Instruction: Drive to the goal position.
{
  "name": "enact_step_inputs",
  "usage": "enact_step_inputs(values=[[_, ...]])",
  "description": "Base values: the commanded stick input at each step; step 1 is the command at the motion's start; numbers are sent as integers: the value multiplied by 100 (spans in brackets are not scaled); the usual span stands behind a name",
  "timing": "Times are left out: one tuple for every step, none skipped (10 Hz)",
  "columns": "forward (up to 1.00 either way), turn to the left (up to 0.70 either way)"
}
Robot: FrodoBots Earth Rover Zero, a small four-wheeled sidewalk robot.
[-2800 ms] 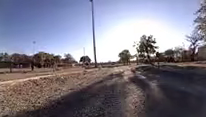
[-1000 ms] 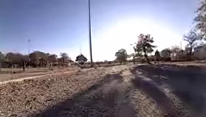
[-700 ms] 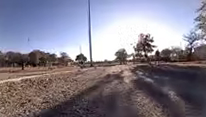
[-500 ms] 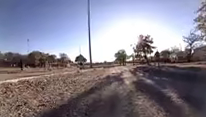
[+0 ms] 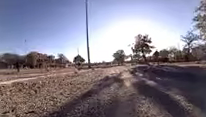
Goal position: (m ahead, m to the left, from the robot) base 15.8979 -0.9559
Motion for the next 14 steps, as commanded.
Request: enact_step_inputs(values=[[50, 0], [50, 0], [50, 0], [50, 0], [50, 0], [50, 0], [50, 0], [50, 0], [50, 0], [50, 0], [50, 0], [50, 0], [50, 0], [50, 0]])
